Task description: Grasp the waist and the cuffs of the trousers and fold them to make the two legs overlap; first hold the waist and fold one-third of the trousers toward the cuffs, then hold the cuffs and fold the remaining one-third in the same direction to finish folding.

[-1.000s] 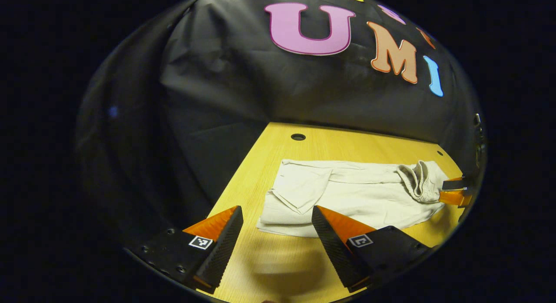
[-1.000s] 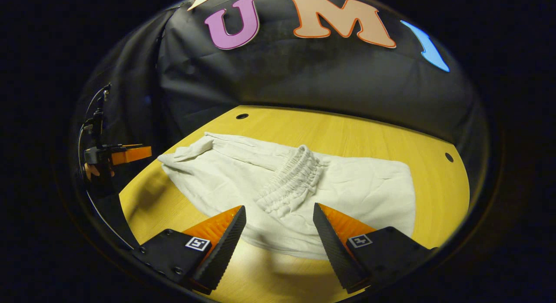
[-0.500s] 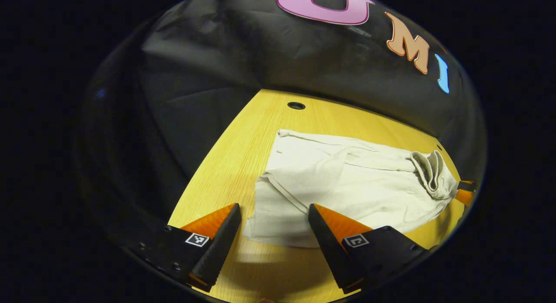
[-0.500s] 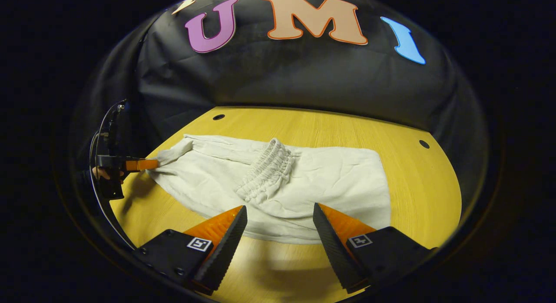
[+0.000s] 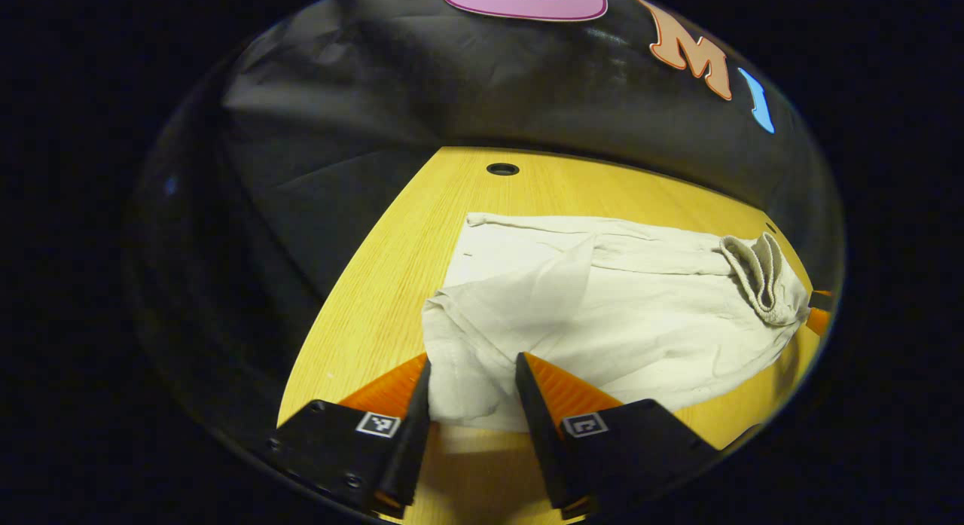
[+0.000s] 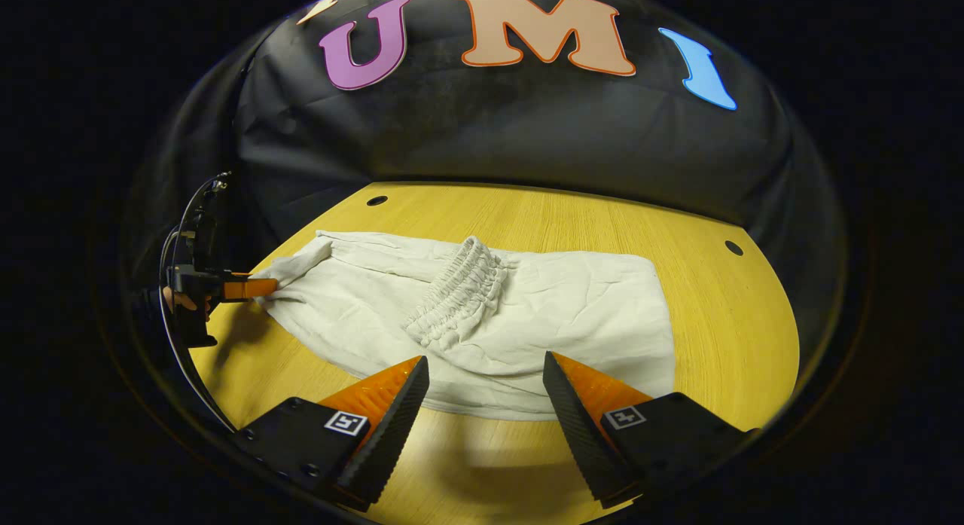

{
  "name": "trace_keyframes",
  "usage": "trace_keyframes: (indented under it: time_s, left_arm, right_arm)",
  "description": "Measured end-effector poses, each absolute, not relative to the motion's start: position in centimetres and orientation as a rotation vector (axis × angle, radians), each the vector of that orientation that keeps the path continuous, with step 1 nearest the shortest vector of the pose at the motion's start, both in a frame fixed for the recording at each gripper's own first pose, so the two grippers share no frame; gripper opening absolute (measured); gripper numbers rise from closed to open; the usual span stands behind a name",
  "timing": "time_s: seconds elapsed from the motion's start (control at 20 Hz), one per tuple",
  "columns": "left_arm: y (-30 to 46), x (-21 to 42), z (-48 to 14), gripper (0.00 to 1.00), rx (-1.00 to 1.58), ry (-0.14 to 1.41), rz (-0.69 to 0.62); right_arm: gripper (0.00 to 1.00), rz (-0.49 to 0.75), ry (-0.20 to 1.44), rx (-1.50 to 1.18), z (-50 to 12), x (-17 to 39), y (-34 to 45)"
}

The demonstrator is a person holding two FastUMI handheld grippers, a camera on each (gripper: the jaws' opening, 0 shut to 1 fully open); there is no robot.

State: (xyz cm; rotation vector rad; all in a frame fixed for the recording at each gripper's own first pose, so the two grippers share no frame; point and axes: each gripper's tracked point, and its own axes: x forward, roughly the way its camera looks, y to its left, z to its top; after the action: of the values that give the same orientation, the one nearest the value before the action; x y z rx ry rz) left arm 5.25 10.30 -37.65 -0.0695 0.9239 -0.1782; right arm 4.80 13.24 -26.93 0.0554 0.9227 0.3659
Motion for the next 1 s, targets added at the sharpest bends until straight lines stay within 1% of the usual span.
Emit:
trace_keyframes:
  time_s: [0.05,0.1,0.15,0.3,0.35,0.4,0.5,0.55,0.75,1.0]
  left_arm:
    - [9.9,5.4,-37.6,0.46,-0.087,0.919,-0.178]
    - [9.4,5.6,-37.6,0.37,-0.106,0.913,-0.165]
    - [9.4,5.5,-37.6,0.21,-0.113,0.916,-0.152]
    - [9.4,5.6,-37.4,0.12,-0.14,0.944,-0.122]
    - [9.5,5.7,-37.4,0.04,-0.163,0.954,-0.095]
    - [9.4,5.6,-37.3,0.0,-0.196,0.974,-0.066]
    - [9.1,5.9,-36.1,0.0,-0.279,0.962,-0.021]
    - [9.0,6.4,-35.0,0.0,-0.309,0.934,-0.018]
    - [7.1,7.6,-30.5,0.0,-0.344,0.846,-0.04]
    - [3.0,8.7,-26.0,0.0,-0.391,0.768,-0.077]
  right_arm:
    - [0.95,0.368,0.921,0.054,-26.7,4.8,13.1]
    - [0.95,0.37,0.919,0.053,-26.5,4.7,12.9]
    - [0.95,0.373,0.917,0.055,-26.3,4.7,12.7]
    - [0.95,0.381,0.907,0.059,-25.8,4.9,11.8]
    - [0.98,0.383,0.902,0.06,-25.4,5.0,11.2]
    - [0.95,0.381,0.897,0.059,-25.2,5.1,10.6]
    - [0.94,0.37,0.879,0.064,-24.4,5.3,9.4]
    - [0.98,0.365,0.872,0.07,-24.1,5.4,8.7]
    - [0.98,0.354,0.853,0.085,-23.4,5.2,6.3]
    - [0.98,0.377,0.84,0.085,-23.1,4.7,4.3]
